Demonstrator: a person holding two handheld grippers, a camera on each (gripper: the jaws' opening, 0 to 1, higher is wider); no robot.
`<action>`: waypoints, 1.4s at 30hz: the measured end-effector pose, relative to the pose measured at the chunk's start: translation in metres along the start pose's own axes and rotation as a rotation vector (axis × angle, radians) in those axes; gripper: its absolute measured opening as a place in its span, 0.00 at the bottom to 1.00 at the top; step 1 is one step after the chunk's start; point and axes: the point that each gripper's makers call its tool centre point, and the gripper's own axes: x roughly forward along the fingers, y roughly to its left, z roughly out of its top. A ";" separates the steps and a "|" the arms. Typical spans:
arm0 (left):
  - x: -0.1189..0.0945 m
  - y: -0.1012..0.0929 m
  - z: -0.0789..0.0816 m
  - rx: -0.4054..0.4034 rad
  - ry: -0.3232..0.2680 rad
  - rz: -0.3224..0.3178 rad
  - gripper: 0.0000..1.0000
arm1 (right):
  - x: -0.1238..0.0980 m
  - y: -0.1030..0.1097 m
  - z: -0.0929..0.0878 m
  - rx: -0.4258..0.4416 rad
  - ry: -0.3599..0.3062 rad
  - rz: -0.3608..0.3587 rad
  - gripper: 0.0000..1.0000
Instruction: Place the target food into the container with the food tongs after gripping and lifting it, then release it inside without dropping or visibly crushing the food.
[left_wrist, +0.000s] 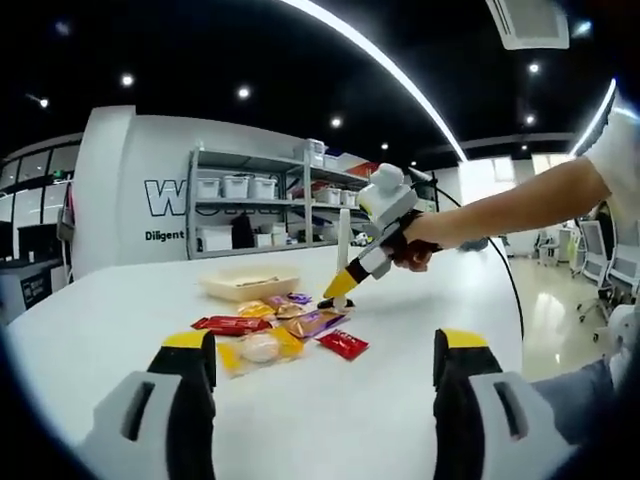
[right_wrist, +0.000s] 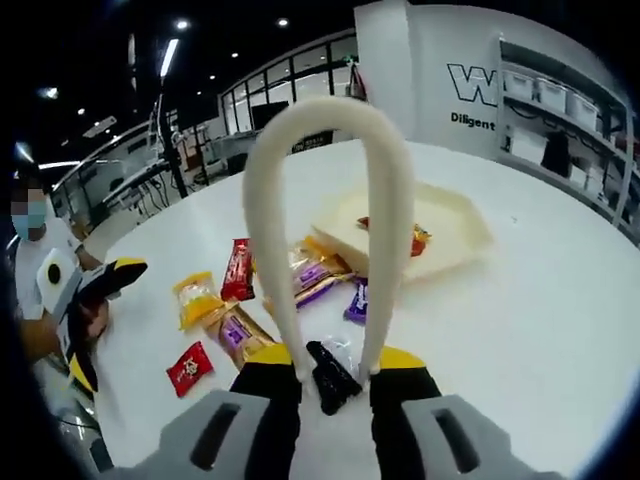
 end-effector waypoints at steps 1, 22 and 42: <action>0.000 0.000 -0.001 0.003 0.003 -0.001 0.87 | -0.001 -0.002 -0.001 0.086 0.023 -0.022 0.16; 0.000 -0.003 -0.001 0.021 0.011 -0.010 0.80 | -0.028 -0.002 0.050 0.096 -0.176 -0.030 0.15; -0.002 -0.005 0.003 0.018 -0.014 -0.029 0.78 | 0.006 -0.027 0.093 0.106 -0.214 -0.106 0.15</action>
